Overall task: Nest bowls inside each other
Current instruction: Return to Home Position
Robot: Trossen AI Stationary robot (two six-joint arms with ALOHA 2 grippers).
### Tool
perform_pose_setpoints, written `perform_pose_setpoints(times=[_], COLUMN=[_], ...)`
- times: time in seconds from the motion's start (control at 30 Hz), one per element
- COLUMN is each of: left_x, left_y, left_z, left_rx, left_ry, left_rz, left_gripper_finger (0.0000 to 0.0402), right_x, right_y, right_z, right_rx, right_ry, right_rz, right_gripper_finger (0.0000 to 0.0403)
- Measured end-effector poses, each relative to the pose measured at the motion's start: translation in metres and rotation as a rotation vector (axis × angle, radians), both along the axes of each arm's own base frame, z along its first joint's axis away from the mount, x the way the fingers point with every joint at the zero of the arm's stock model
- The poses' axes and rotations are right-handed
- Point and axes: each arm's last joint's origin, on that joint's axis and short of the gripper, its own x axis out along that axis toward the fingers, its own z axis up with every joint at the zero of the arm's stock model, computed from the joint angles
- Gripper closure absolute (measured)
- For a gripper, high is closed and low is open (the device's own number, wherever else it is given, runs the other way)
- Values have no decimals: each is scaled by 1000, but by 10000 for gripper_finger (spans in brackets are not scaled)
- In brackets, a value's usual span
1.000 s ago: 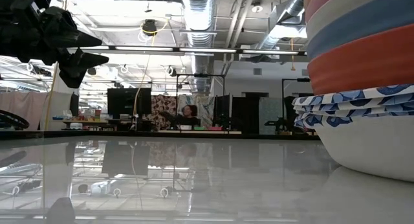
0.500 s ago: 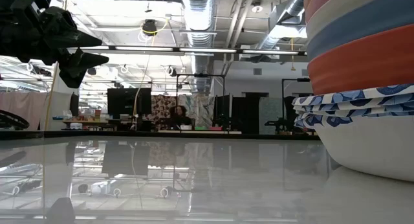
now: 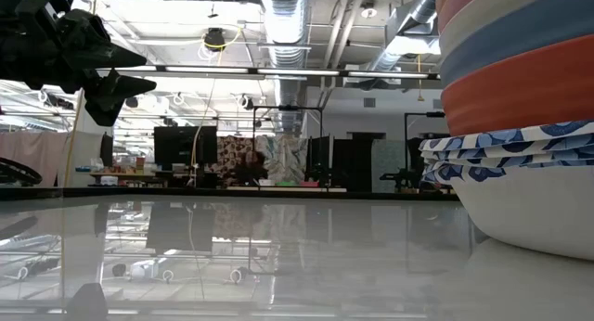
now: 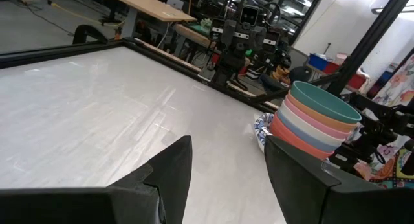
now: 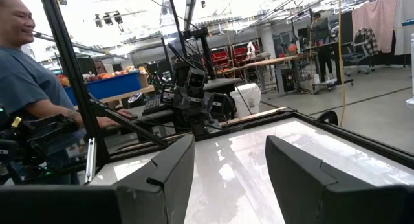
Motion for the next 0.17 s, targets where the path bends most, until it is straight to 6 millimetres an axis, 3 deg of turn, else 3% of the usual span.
perform_pose_setpoints(times=[0.17], left_x=[0], left_y=[0], left_z=[0], left_rx=[0], left_ry=[0], left_rz=[0], left_gripper_finger=[219], right_x=[0], right_y=[0], right_z=[0], right_rx=[0], right_ry=[0], right_rz=[0], right_gripper_finger=[193])
